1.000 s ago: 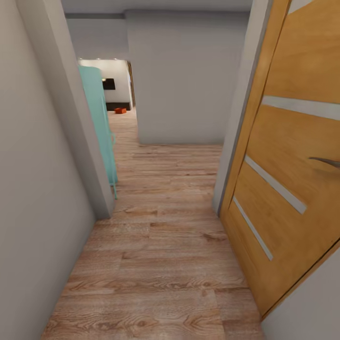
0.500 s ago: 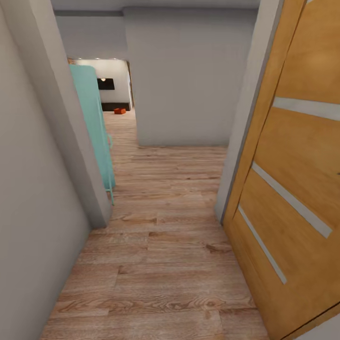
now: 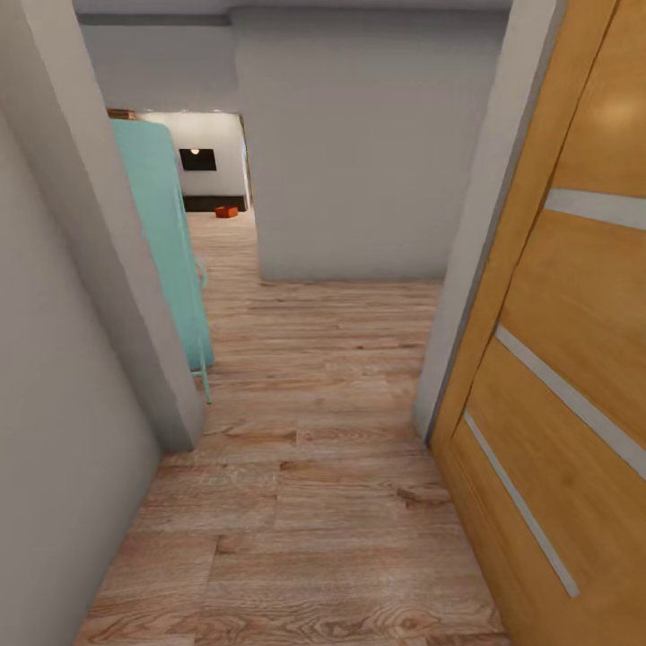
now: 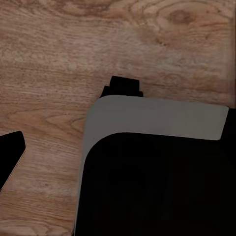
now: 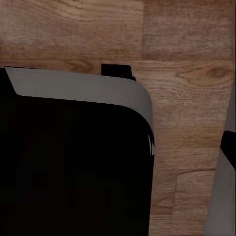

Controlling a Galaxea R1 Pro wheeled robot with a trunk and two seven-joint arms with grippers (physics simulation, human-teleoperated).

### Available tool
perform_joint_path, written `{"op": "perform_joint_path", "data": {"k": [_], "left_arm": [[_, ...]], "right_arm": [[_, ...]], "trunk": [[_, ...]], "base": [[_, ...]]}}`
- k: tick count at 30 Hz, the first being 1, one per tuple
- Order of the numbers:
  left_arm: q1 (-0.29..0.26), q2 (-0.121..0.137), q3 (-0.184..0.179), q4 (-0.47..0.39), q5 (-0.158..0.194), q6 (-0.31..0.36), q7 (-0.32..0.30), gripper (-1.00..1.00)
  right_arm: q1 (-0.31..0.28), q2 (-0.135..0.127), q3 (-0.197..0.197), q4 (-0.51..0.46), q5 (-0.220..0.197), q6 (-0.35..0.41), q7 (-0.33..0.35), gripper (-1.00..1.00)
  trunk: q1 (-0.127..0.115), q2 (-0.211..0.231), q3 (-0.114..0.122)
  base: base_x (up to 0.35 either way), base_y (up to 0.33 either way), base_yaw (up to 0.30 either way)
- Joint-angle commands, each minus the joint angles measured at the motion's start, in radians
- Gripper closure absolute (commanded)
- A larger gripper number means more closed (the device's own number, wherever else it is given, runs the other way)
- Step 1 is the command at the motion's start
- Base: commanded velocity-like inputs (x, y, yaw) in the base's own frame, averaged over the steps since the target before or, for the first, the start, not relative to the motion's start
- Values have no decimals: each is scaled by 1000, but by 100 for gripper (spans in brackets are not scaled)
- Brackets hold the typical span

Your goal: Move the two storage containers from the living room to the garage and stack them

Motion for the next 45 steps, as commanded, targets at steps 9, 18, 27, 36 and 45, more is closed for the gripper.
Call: {"op": "perform_joint_path", "data": {"k": [9, 18, 27, 36, 45], "left_arm": [[-1, 0, 0, 1, 7, -3, 1, -100], [-1, 0, 0, 1, 7, -3, 1, -100], [-1, 0, 0, 1, 7, -4, 1, -100], [-1, 0, 0, 1, 7, -3, 1, -100], [-1, 0, 0, 1, 7, -4, 1, -100]], "right_arm": [[-1, 1, 8, 3, -9, -5, -1, -100], [-1, 1, 8, 3, -9, -5, -1, -100], [-1, 1, 8, 3, -9, -5, -1, -100], [-1, 2, 8, 3, -9, -5, -1, -100], [-1, 2, 8, 3, -9, -5, -1, -100]], "trunk": [[0, 0, -1], [0, 0, -1], [0, 0, -1], [0, 0, -1], [0, 0, -1]], "base": [[322, 0, 0], [322, 0, 0], [322, 0, 0], [322, 0, 0], [322, 0, 0]]}}
